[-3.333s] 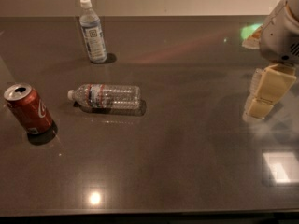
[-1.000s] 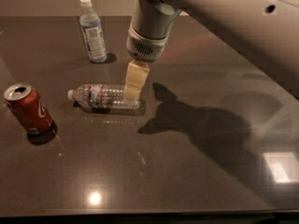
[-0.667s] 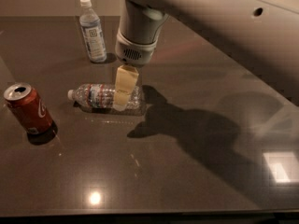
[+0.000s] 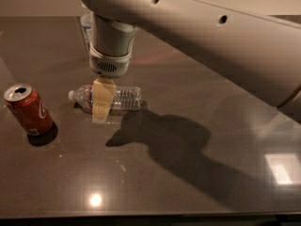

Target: Place water bottle upright

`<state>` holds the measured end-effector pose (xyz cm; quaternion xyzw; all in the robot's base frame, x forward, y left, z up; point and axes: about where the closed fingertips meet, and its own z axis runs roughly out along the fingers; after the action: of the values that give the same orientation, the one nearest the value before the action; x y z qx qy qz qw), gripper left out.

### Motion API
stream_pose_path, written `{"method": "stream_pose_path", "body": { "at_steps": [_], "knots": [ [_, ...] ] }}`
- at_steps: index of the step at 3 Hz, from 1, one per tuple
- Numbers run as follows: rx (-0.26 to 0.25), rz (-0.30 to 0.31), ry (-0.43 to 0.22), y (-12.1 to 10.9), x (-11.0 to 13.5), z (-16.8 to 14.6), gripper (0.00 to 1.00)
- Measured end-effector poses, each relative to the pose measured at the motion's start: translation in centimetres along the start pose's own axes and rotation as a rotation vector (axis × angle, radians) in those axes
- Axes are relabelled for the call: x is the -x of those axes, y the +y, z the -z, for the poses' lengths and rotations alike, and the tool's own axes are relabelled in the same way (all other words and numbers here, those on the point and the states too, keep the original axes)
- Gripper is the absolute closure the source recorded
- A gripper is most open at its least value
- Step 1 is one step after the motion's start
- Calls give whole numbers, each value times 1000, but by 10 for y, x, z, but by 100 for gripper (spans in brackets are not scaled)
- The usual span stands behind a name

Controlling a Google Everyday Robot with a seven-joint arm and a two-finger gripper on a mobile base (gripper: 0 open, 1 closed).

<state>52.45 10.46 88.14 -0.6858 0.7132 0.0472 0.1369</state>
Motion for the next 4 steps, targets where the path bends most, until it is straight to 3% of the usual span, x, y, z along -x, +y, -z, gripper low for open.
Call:
{"method": "stream_pose_path", "body": {
  "at_steps": [3, 4],
  "knots": [
    [42, 46, 42, -13, 17, -34, 0],
    [41, 48, 48, -13, 16, -37, 16]
  ]
}}
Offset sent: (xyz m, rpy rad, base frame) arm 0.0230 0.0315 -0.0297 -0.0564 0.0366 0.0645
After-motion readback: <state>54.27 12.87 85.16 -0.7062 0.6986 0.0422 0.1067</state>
